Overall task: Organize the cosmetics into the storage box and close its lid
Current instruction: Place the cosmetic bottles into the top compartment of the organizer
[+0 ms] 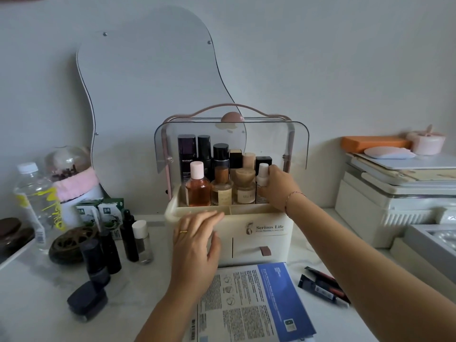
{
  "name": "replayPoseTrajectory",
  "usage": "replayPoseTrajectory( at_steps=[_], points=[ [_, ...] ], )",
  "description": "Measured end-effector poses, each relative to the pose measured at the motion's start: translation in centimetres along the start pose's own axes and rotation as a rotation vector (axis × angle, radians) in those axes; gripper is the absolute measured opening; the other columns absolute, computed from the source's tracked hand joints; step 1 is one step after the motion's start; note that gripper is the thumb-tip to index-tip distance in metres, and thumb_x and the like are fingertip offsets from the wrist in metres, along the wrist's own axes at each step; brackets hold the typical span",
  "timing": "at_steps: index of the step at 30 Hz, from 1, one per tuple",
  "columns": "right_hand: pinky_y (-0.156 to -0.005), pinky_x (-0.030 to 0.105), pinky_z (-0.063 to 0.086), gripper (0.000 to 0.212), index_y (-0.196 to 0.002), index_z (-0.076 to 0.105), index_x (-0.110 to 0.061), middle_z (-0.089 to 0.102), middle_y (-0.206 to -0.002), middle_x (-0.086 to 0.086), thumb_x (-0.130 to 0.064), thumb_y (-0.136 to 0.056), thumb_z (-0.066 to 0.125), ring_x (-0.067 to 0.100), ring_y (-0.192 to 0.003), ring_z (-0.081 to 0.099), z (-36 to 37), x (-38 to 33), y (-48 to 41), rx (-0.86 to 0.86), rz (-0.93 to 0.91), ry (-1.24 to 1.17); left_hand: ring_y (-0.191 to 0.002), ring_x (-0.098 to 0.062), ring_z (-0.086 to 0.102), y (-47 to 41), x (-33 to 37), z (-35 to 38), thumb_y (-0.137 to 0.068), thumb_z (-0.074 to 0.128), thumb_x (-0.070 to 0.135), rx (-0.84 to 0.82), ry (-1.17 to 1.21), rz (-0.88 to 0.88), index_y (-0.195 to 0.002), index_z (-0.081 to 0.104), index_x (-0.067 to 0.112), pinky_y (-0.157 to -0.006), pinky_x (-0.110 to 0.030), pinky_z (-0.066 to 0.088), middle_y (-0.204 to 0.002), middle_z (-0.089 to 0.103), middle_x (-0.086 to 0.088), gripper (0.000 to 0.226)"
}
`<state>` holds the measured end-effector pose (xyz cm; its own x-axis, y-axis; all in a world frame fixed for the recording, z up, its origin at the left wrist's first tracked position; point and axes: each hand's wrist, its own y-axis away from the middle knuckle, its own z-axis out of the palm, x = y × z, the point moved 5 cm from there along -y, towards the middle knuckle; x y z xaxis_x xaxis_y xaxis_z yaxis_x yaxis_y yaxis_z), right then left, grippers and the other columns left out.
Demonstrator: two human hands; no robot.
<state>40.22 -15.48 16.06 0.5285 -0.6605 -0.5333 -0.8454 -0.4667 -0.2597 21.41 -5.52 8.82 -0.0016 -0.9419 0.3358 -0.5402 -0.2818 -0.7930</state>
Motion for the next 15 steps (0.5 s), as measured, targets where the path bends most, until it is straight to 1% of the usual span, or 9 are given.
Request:
replayPoseTrajectory(
  at_steps=[3, 5, 7, 8, 9, 10, 12, 13, 15],
  points=[
    [-0.064, 0.032, 0.039, 0.023, -0.109, 0.044, -0.002, 0.059, -0.101, 0.017, -0.003, -0.086, 0.046, 0.027, -0.076, 0.049, 0.2, -0.2, 0.1, 0.002, 0.018, 0.03, -0.107, -0.012, 0.05, -0.4, 0.1, -0.2, -0.09, 0.042, 0.027, -0.01, 0.007, 0.007, -0.116, 0.066, 0.017, -0.097, -0.022, 0.027, -0.112, 0.062, 0.008, 0.036],
    [-0.059, 0.03, 0.038, 0.022, -0.11, 0.043, -0.001, 0.059, -0.102, 0.018, -0.003, -0.088, 0.046, 0.026, -0.075, 0.048, 0.4, -0.2, 0.3, 0.003, 0.024, 0.034, -0.103, -0.012, 0.055, -1.2, -0.4, -0.8, -0.093, 0.044, 0.031, 0.01, 0.023, -0.032, -0.11, 0.067, 0.018, -0.094, -0.026, 0.037, -0.109, 0.063, 0.008, 0.032],
    [-0.052, 0.026, 0.035, 0.021, -0.109, 0.043, -0.001, 0.06, -0.103, 0.018, -0.004, -0.089, 0.048, 0.025, -0.073, 0.048, 0.5, -0.2, 0.6, 0.009, 0.025, 0.035, -0.092, -0.015, 0.06, -2.3, -1.5, -1.8, -0.092, 0.05, 0.029, 0.092, 0.034, -0.129, -0.11, 0.065, 0.015, -0.081, -0.029, 0.049, -0.109, 0.063, 0.004, 0.028],
    [-0.051, 0.025, 0.034, 0.021, -0.109, 0.043, -0.001, 0.059, -0.104, 0.019, -0.003, -0.089, 0.047, 0.024, -0.074, 0.048, 0.5, -0.3, 0.9, 0.02, 0.024, 0.034, -0.089, -0.017, 0.062, -2.9, -2.3, -2.3, -0.091, 0.053, 0.028, 0.137, 0.027, -0.182, -0.111, 0.064, 0.014, -0.077, -0.029, 0.051, -0.111, 0.064, 0.001, 0.027],
    [-0.054, 0.024, 0.035, 0.02, -0.11, 0.043, 0.0, 0.058, -0.106, 0.019, -0.002, -0.09, 0.045, 0.023, -0.076, 0.047, 0.5, -0.3, 1.2, 0.036, 0.021, 0.033, -0.089, -0.019, 0.063, -3.6, -3.0, -2.7, -0.09, 0.056, 0.026, 0.161, 0.01, -0.23, -0.113, 0.062, 0.013, -0.076, -0.028, 0.05, -0.112, 0.064, -0.001, 0.028],
    [-0.059, 0.024, 0.036, 0.021, -0.111, 0.043, 0.0, 0.057, -0.109, 0.019, -0.001, -0.09, 0.045, 0.023, -0.079, 0.047, 0.3, -0.3, 1.6, 0.054, 0.015, 0.035, -0.093, -0.021, 0.063, -4.3, -3.7, -2.8, -0.09, 0.058, 0.026, 0.149, -0.003, -0.277, -0.116, 0.061, 0.013, -0.077, -0.029, 0.048, -0.113, 0.064, -0.002, 0.03],
    [-0.068, 0.023, 0.035, 0.024, -0.113, 0.043, 0.0, 0.052, -0.115, 0.017, -0.001, -0.089, 0.047, 0.024, -0.089, 0.049, 0.0, -0.4, 2.7, 0.095, -0.011, 0.071, -0.106, -0.023, 0.061, -5.6, -4.8, -2.1, -0.09, 0.06, 0.03, 0.044, -0.006, -0.375, -0.126, 0.055, 0.014, -0.084, -0.033, 0.049, -0.12, 0.063, -0.004, 0.04],
    [-0.07, 0.022, 0.034, 0.027, -0.114, 0.042, -0.001, 0.05, -0.117, 0.016, -0.003, -0.089, 0.05, 0.025, -0.094, 0.05, -0.3, -0.5, 3.2, 0.125, -0.029, 0.092, -0.109, -0.023, 0.06, -6.2, -5.1, -1.7, -0.09, 0.06, 0.034, -0.01, -0.003, -0.417, -0.13, 0.051, 0.015, -0.086, -0.035, 0.05, -0.124, 0.062, -0.003, 0.046],
    [-0.074, 0.025, 0.036, 0.035, -0.12, 0.04, -0.003, 0.049, -0.122, 0.014, -0.009, -0.088, 0.055, 0.028, -0.102, 0.052, -0.8, -0.9, 4.3, 0.207, -0.075, 0.094, -0.111, -0.023, 0.059, -7.3, -5.4, -1.0, -0.088, 0.061, 0.039, -0.076, -0.03, -0.451, -0.136, 0.044, 0.017, -0.087, -0.039, 0.051, -0.128, 0.06, -0.003, 0.055]
  ],
)
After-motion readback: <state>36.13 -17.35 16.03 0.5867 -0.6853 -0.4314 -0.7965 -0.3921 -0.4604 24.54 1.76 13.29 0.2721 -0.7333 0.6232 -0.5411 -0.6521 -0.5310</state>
